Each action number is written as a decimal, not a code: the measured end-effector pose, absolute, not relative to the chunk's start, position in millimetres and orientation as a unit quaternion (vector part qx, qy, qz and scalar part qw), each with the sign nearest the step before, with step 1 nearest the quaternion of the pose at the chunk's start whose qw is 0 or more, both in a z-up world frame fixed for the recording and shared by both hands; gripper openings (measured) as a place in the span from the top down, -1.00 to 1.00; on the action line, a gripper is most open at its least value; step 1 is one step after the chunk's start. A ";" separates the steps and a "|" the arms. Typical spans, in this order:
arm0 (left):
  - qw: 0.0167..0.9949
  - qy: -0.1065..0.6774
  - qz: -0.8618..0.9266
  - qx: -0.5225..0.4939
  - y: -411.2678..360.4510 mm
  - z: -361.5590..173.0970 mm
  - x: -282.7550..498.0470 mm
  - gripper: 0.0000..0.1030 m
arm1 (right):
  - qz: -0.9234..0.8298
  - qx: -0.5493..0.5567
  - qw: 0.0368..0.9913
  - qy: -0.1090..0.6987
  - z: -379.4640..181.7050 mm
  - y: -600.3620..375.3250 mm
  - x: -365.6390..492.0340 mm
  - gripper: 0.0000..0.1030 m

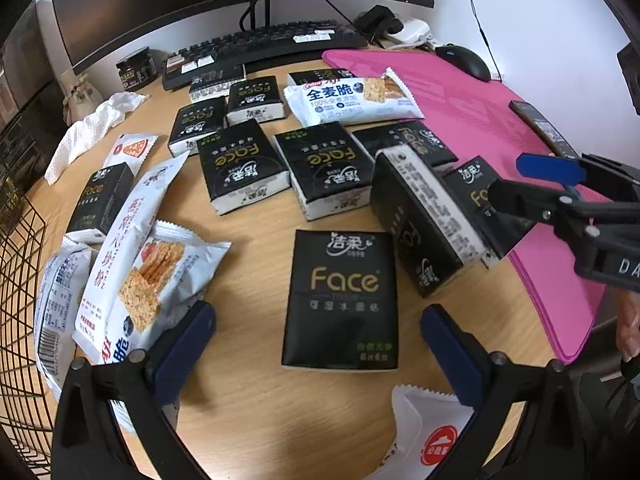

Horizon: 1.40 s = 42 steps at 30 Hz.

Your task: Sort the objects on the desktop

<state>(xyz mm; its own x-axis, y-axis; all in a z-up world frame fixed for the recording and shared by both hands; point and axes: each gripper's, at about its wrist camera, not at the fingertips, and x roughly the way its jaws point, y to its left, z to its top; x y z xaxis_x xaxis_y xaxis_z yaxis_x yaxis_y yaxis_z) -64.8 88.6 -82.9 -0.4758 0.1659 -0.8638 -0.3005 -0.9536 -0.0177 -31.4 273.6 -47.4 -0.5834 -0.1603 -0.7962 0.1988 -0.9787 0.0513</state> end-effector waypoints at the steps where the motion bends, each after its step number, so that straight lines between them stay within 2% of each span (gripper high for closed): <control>1: 0.135 0.068 0.858 -0.490 88.1 -81.6 -64.7 -0.78 | -0.889 0.446 0.101 0.022 -48.3 273.3 -31.7 -0.21; 2: 0.137 0.068 0.861 -0.485 87.7 -78.5 -64.2 -0.48 | -0.888 0.447 0.101 0.022 -49.1 272.7 -31.4 -0.21; 3: 0.141 0.067 0.863 -0.481 87.5 -74.8 -63.9 0.00 | -0.888 0.449 0.102 0.022 -50.2 271.9 -31.6 -0.21; 15: 0.154 0.067 0.855 -0.491 85.2 -73.1 -67.6 -0.02 | -0.886 0.451 0.105 0.037 -62.6 252.5 -31.3 -0.25; 19: 0.153 0.073 0.856 -0.489 85.2 -73.5 -67.3 -0.02 | -0.888 0.445 0.087 0.080 -72.4 239.5 -32.2 -0.29; 20: 0.152 0.074 0.856 -0.489 84.7 -73.5 -67.5 -0.02 | -0.889 0.443 0.084 0.079 -72.5 239.7 -32.5 -0.22; 21: 0.151 0.075 0.856 -0.489 84.2 -73.3 -67.5 -0.02 | -0.891 0.440 0.079 0.076 -71.5 241.6 -33.2 0.11; 27: 0.154 0.073 0.863 -0.476 78.7 -60.2 -64.0 -0.02 | -0.897 0.430 0.079 0.060 -56.7 250.0 -31.3 0.10; 35: 0.154 0.065 0.897 -0.410 58.3 4.8 -41.0 -0.02 | -0.913 0.390 0.114 0.045 -14.5 232.2 -14.9 0.09; 42: 0.100 0.028 0.933 -0.346 -10.6 71.6 -9.6 -0.02 | -0.911 0.346 0.217 0.053 29.6 158.6 -7.3 0.09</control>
<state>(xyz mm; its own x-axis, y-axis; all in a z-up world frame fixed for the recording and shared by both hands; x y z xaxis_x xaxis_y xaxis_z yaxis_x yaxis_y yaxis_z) -9.6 -10.6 71.6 -0.7409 0.1671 -0.6505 -0.2060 -0.9784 -0.0166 -7.3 158.6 29.6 -0.6661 -0.3580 -0.6544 0.4316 -0.9005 0.0533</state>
